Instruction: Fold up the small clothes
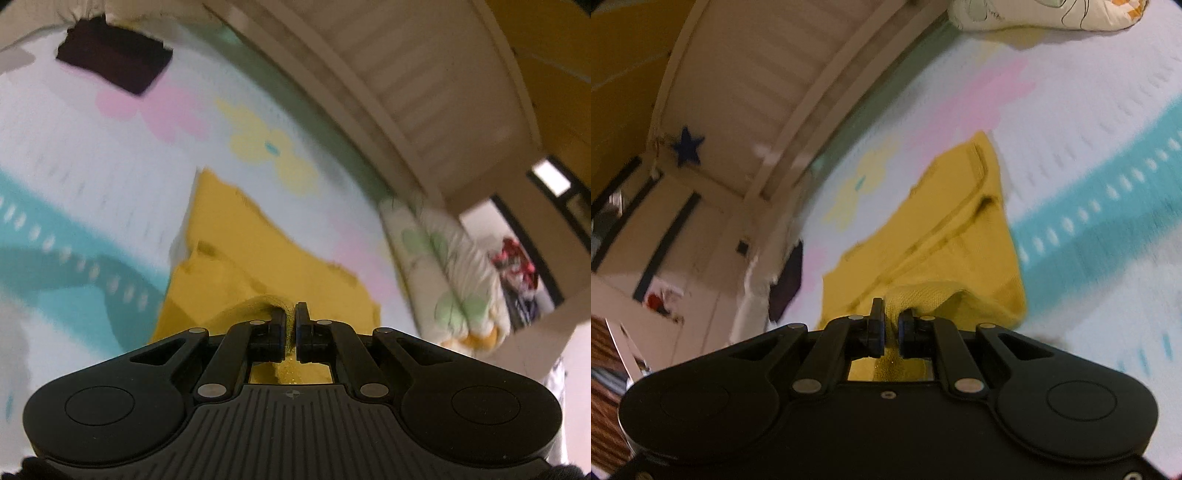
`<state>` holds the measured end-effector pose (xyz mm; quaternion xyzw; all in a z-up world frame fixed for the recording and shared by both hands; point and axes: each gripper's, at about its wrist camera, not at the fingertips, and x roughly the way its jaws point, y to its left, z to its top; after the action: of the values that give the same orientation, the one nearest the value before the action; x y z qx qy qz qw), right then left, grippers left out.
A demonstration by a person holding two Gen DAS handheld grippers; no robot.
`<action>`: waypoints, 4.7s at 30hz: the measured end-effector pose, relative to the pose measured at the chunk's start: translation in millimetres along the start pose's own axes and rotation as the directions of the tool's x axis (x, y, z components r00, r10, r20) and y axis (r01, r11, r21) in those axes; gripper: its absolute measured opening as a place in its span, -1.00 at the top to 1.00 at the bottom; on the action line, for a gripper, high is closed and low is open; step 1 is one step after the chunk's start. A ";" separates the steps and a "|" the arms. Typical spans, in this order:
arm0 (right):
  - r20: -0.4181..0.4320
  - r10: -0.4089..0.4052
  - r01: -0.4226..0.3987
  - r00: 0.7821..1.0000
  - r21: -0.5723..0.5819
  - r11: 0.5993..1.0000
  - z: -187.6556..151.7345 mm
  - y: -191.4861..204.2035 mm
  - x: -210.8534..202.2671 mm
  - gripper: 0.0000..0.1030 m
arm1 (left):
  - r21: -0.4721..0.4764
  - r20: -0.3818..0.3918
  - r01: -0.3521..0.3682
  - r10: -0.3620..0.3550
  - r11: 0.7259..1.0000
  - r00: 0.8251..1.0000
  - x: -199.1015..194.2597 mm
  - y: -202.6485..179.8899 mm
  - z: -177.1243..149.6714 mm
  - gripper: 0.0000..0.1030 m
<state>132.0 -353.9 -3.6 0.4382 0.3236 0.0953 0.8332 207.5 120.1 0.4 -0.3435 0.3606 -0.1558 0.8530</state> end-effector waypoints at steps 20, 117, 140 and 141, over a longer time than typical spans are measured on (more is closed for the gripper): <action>0.013 -0.155 0.151 0.988 0.149 0.977 100.2 -31.7 137.2 0.71 | -0.038 0.092 -0.096 0.099 0.995 0.991 109.6 19.1 86.5 0.92; 0.079 -0.342 0.325 0.936 -0.564 0.759 94.5 37.8 223.8 -0.58 | 0.479 -0.073 -0.225 0.295 0.848 0.953 181.2 -15.3 93.7 -0.44; -0.133 -0.545 0.404 0.828 -0.534 0.743 24.0 -0.5 160.1 -0.76 | 0.565 -0.225 -0.299 0.492 0.769 0.841 127.3 26.9 12.0 -0.47; -0.143 -0.572 0.422 0.808 -0.537 0.731 22.3 -9.1 160.6 -0.76 | 0.578 -0.226 -0.301 0.503 0.758 0.834 127.4 26.7 11.5 -0.47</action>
<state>268.8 -303.2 -75.0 0.0938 0.5180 0.0084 0.8502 304.4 79.2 -77.2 0.0228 0.5240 -0.1181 0.8432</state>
